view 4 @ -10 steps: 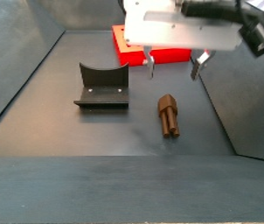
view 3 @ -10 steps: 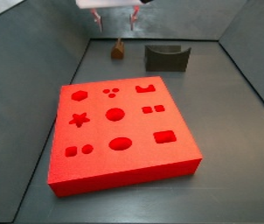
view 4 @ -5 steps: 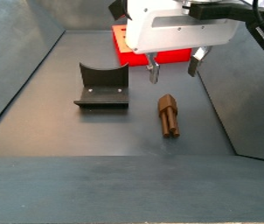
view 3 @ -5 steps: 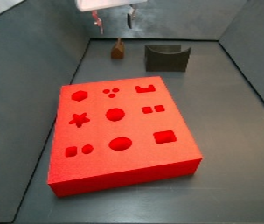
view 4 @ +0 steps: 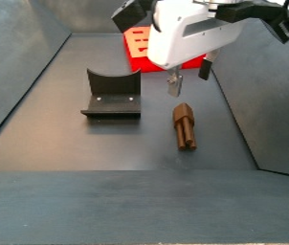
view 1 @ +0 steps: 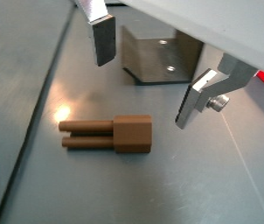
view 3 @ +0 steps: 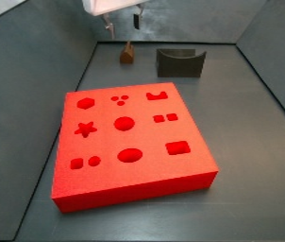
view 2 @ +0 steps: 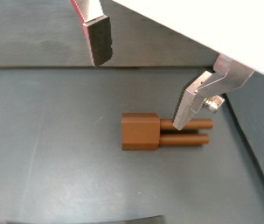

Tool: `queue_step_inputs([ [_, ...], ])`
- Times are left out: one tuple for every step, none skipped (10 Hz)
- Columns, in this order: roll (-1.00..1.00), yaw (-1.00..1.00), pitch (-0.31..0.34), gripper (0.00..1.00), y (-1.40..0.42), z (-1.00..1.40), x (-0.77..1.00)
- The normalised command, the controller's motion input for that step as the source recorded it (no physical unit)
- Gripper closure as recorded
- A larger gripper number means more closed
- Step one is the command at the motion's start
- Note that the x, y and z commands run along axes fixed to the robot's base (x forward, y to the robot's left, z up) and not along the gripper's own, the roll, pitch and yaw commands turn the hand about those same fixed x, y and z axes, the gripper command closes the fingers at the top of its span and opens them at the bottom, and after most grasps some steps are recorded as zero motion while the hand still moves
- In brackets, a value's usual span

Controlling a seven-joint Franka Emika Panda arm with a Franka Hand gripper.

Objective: Pick up the 3 prong object. Move up. Rotate the 3 prong object. Place the 3 prong object on the fixture. Regrasp the 3 prong object. Move to above the board. Insert the 3 prong object.
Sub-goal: Rotate the 3 prong object.

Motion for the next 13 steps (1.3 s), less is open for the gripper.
queue_step_inputs([
  [0.00, 1.00, -0.005, 0.00, 0.01, -0.05, 0.04],
  [0.00, 1.00, -0.005, 0.00, 0.01, -0.05, 0.04],
  [0.00, 1.00, -0.006, 0.00, 0.01, -0.04, 0.04],
  [0.00, 1.00, -0.006, 0.00, 0.01, -0.04, 0.04],
  [0.01, 1.00, -0.006, 0.00, 0.01, -0.04, 0.04],
  [0.01, 1.00, -0.006, 0.00, 0.01, -0.04, 0.04],
  [0.01, 1.00, -0.007, 0.00, 0.01, -0.04, 0.04],
  [0.01, 1.00, -0.007, 0.00, 0.01, -0.04, 0.04],
  [0.01, 1.00, -0.007, 0.00, 0.01, -0.04, 0.04],
  [0.01, 1.00, -0.007, 0.00, 0.01, -0.04, 0.04],
  [0.01, 1.00, -0.008, 0.00, 0.01, -0.04, 0.04],
  [0.01, 1.00, -0.008, 0.00, 0.01, -0.04, 0.04],
  [0.01, 1.00, -0.008, 0.00, 0.01, -0.04, 0.04],
])
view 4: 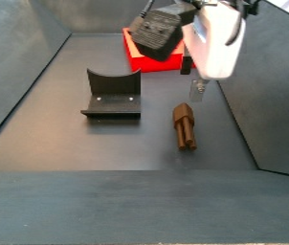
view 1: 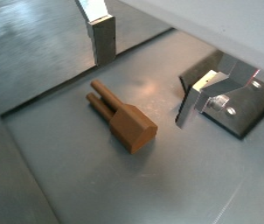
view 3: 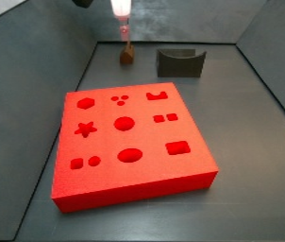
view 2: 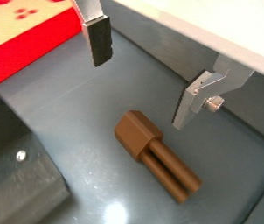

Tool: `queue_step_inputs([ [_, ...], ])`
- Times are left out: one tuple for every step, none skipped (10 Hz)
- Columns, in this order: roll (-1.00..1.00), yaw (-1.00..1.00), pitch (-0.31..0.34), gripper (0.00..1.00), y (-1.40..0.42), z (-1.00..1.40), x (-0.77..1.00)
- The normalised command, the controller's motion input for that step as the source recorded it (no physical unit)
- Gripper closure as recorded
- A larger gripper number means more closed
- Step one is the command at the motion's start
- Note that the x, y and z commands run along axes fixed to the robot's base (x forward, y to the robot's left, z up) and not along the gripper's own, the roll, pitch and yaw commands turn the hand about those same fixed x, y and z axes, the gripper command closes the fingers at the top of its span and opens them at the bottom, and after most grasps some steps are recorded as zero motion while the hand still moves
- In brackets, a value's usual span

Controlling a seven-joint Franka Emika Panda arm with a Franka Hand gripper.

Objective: Pick up the 3 prong object. Move up. Rotate the 3 prong object. Place the 3 prong object on the fixture. Regrasp the 3 prong object. Move to above the board. Insert the 3 prong object.
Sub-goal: Rotate the 3 prong object.

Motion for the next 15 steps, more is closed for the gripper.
queue_step_inputs([
  [0.01, 1.00, -0.009, 0.00, 0.01, -0.04, 0.04],
  [0.01, 1.00, -0.009, 0.00, 0.01, -0.04, 0.04],
  [0.01, 1.00, -0.010, 0.00, 0.01, -0.04, 0.04],
  [0.01, 1.00, -0.010, 0.00, 0.01, -0.04, 0.04],
  [0.01, 1.00, -0.011, 0.00, 0.01, -0.04, 0.04],
  [0.01, 1.00, -0.011, 0.00, 0.01, -0.04, 0.04],
  [0.01, 1.00, -0.012, 0.00, 0.01, -0.04, 0.04],
  [0.01, 1.00, -0.013, 0.00, 0.01, -0.04, 0.04],
  [0.01, 1.00, -0.014, 0.00, 0.01, -0.04, 0.04],
  [0.01, 1.00, -0.015, 0.00, 0.01, -0.04, 0.04],
  [0.01, 1.00, -0.016, 0.00, 0.01, -0.04, 0.04],
  [0.01, 1.00, -0.018, 0.00, 0.01, -0.04, 0.04],
  [0.02, 1.00, -0.020, 0.00, 0.01, -0.04, 0.04],
  [0.02, 1.00, -0.022, 0.00, 0.01, -0.04, 0.04],
  [0.02, 1.00, -0.025, 0.00, 0.01, -0.04, 0.04],
])
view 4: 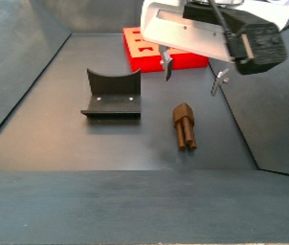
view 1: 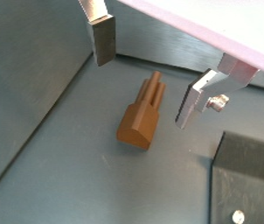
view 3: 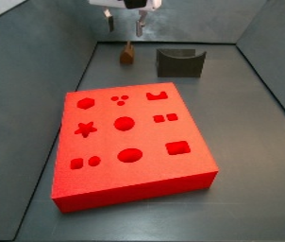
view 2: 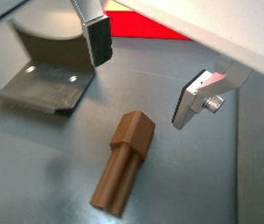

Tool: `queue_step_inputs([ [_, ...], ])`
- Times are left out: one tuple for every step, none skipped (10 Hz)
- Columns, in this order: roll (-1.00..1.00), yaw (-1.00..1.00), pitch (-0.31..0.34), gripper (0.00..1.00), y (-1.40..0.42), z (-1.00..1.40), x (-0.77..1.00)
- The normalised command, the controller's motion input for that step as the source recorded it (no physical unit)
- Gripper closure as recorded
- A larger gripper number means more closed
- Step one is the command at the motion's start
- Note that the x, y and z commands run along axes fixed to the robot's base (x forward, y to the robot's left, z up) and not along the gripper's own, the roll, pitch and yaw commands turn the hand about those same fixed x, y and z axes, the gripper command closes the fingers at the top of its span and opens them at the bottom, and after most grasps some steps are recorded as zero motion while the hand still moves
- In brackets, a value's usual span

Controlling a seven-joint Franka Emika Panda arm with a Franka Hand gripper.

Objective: Pick up the 3 prong object. Move up. Rotate the 3 prong object. Place the 3 prong object on the fixture. Regrasp the 3 prong object. Move to above the board. Insert the 3 prong object.
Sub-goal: Rotate the 3 prong object.

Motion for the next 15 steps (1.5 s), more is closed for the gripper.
queue_step_inputs([
  [0.02, 1.00, -0.027, 0.00, 0.01, -0.04, 0.04],
  [0.03, 1.00, -0.033, 0.00, 0.01, -0.04, 0.04],
  [0.03, 1.00, -0.042, 0.00, 0.00, -0.04, 0.04],
  [0.04, 0.98, -0.051, 0.00, 0.00, -0.04, 0.04],
  [0.04, 0.73, -0.051, 0.00, 0.00, -0.04, 0.03],
  [0.04, 0.49, -0.050, 0.00, 0.00, -0.04, 0.03],
  [0.04, 0.28, -0.050, 0.00, 0.00, -0.05, 0.03],
  [0.00, 0.00, 0.000, 0.00, 0.00, -1.00, 0.00],
  [0.01, -0.05, -0.013, 0.00, 0.00, -1.00, 0.01],
  [0.02, -0.05, -0.023, 0.00, 0.01, -1.00, 0.02],
  [0.03, -0.04, -0.024, 0.00, 0.02, -1.00, 0.02],
  [0.04, -0.04, -0.024, 0.00, 0.02, -1.00, 0.03],
  [0.06, -0.03, -0.021, 0.00, 0.03, -1.00, 0.04],
  [0.08, -0.03, -0.020, 0.00, 0.03, -0.94, 0.04],
  [0.09, -0.02, -0.020, 0.00, 0.03, -0.83, 0.04],
])
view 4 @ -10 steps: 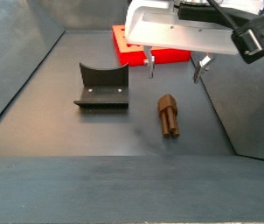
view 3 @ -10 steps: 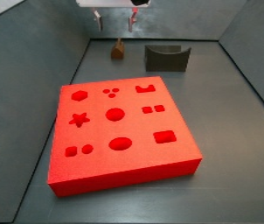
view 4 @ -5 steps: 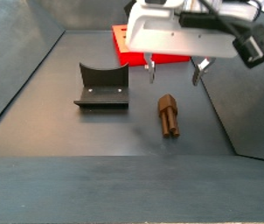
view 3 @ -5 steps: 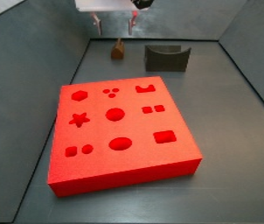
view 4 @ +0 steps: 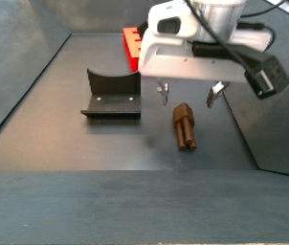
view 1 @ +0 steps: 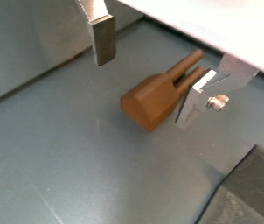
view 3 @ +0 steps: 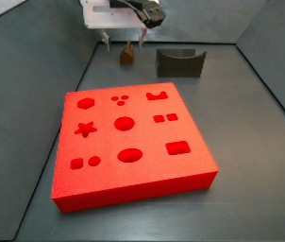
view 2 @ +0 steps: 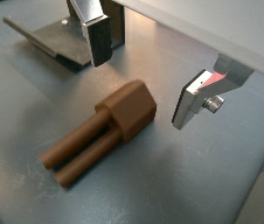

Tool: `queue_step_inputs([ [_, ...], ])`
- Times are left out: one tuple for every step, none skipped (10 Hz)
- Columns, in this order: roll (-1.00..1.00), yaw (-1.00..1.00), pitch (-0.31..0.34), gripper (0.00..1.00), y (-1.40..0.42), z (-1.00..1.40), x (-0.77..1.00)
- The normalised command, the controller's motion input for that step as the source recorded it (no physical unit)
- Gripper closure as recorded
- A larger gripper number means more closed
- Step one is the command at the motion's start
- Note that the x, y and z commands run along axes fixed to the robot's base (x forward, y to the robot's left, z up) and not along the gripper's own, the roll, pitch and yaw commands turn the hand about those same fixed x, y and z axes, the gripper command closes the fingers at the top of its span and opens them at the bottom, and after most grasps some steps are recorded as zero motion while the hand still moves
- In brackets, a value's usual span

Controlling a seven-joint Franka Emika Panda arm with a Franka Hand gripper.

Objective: Pick up the 3 prong object. Move up. Rotate the 3 prong object. Place the 3 prong object on the fixture. Regrasp the 3 prong object. Move to above the board. Insert the 3 prong object.
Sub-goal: Rotate the 3 prong object.

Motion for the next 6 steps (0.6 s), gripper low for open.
queue_step_inputs([
  [0.10, -0.02, -0.025, 0.00, 0.02, -0.73, 0.04],
  [0.11, -0.02, -0.024, 0.00, 0.02, -0.62, 0.04],
  [0.12, -0.02, -0.023, 0.00, 0.02, -0.50, 0.04],
  [0.13, -0.02, -0.028, 0.00, 0.01, -0.41, 0.03],
  [0.14, -0.01, -0.028, 0.00, 0.01, -0.32, 0.03],
  [0.15, -0.01, -0.031, 0.00, 0.01, -0.23, 0.03],
])
